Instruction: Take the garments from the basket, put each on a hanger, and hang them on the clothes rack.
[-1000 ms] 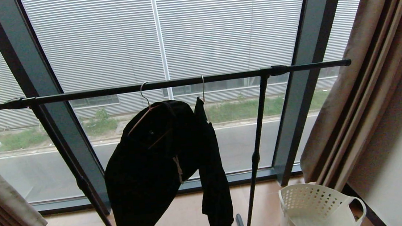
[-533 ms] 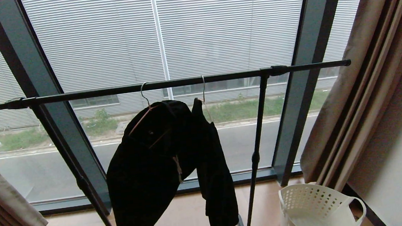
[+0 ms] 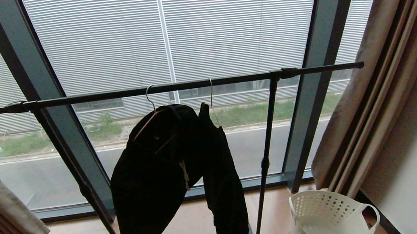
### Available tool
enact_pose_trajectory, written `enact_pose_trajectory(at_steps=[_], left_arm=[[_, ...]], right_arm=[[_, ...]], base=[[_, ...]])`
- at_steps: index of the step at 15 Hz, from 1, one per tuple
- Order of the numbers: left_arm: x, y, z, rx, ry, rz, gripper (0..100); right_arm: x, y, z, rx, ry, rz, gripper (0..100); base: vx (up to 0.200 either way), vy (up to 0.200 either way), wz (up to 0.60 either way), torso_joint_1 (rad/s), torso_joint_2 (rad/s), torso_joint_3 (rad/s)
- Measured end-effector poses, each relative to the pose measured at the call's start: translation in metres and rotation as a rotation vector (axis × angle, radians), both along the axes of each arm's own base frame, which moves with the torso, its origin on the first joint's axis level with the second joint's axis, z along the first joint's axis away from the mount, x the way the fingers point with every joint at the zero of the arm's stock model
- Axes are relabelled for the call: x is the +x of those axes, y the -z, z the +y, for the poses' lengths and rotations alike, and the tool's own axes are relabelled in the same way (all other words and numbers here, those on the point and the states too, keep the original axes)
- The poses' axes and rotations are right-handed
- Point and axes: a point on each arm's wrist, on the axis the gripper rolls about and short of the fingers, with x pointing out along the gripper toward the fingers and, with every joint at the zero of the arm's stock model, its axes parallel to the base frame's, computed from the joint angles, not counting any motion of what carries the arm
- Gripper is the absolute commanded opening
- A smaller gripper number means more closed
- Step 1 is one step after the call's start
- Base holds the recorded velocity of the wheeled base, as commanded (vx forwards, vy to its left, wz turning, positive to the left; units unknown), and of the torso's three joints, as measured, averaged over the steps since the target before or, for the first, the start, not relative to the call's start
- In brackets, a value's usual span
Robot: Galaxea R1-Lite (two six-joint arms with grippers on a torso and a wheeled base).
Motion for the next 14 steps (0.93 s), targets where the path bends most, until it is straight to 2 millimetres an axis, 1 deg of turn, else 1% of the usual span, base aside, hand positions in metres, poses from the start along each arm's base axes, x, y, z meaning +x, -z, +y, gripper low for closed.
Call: enact_pose_trajectory(at_steps=[2,4,7,10,14], left_arm=[[-0.002,-0.001,0.000,0.002,-0.002,-0.023,100],[-0.002,0.000,0.002,0.002,-0.086,-0.032,100],[-0.002,0.000,0.002,0.013,-0.098,-0.034,100],[-0.002,0.001,0.003,0.007,-0.117,-0.035,100],[-0.002,0.001,0.003,-0.003,-0.114,-0.036,100]], right_arm=[[-0.002,0.001,-0.001,-0.017,0.054,-0.025,100],[-0.005,0.002,-0.003,-0.046,0.136,-0.072,100],[-0.012,0.003,-0.003,-0.057,0.255,-0.158,100],[-0.016,0.004,-0.003,-0.032,0.290,-0.207,100],[-0.017,0.005,-0.003,0.016,0.297,-0.211,100]], base=[[0.000,0.000,0.00,0.000,0.00,0.000],[0.000,0.000,0.00,0.000,0.00,0.000],[0.000,0.000,0.00,0.000,0.00,0.000],[0.000,0.000,0.00,0.000,0.00,0.000],[0.000,0.000,0.00,0.000,0.00,0.000]])
